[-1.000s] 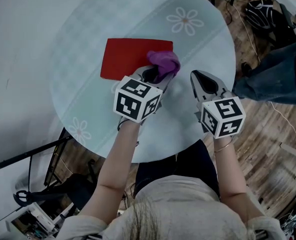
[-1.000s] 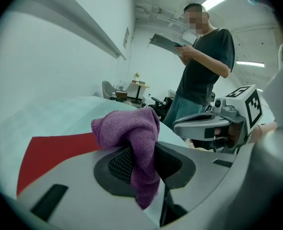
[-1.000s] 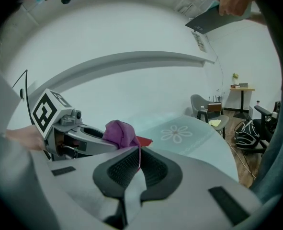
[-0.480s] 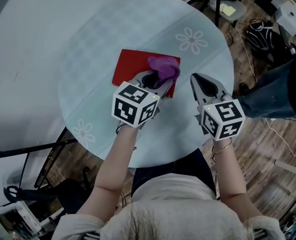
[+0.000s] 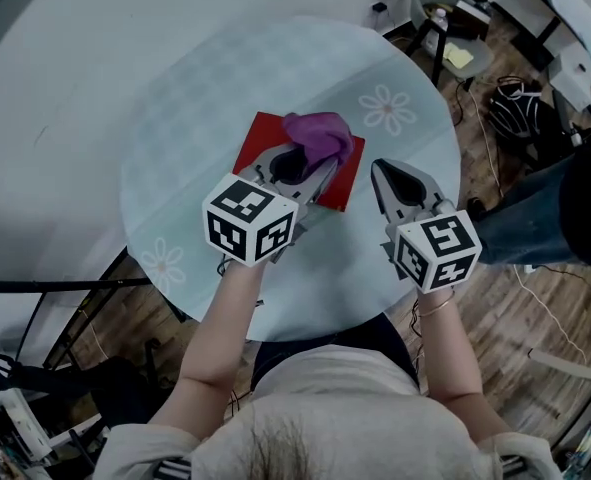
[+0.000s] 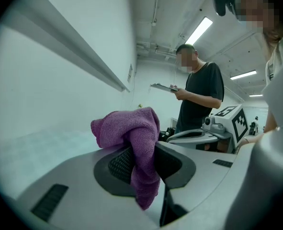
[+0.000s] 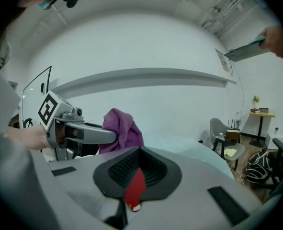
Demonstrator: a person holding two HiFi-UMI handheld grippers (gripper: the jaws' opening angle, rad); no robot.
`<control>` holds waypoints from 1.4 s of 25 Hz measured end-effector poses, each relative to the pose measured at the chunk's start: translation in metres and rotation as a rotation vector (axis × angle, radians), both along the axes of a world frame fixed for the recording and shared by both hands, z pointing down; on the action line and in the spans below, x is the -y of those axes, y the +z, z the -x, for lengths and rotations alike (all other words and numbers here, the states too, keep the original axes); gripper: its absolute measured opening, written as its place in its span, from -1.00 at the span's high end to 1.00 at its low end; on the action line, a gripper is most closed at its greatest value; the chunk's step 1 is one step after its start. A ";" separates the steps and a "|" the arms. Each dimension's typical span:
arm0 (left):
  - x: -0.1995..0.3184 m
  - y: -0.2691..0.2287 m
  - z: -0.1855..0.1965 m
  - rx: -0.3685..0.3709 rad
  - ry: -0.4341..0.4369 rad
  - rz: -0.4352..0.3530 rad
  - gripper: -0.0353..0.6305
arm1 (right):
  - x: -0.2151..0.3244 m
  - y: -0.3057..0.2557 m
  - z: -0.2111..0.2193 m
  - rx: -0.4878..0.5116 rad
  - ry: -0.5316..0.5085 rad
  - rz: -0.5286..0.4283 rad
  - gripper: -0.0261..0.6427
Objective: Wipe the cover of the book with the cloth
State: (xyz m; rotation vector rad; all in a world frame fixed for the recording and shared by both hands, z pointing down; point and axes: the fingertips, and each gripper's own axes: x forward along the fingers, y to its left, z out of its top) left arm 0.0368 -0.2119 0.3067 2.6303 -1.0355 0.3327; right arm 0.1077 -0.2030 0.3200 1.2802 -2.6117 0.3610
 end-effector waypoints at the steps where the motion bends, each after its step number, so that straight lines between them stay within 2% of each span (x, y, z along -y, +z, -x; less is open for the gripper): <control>1: -0.002 -0.005 0.003 -0.019 -0.005 -0.014 0.56 | -0.001 -0.002 0.002 -0.003 -0.006 -0.005 0.86; 7: -0.013 -0.029 0.022 -0.104 -0.044 -0.085 0.56 | -0.004 -0.012 0.015 -0.003 -0.038 -0.033 0.86; 14: -0.028 -0.036 0.048 -0.169 -0.118 -0.106 0.56 | -0.012 -0.020 0.027 -0.005 -0.081 -0.064 0.86; 25: -0.040 -0.027 0.062 -0.188 -0.147 -0.096 0.56 | -0.018 -0.016 0.034 -0.019 -0.104 -0.061 0.86; 35: -0.041 -0.022 0.055 -0.184 -0.139 -0.079 0.56 | -0.018 -0.017 0.034 -0.025 -0.112 -0.068 0.86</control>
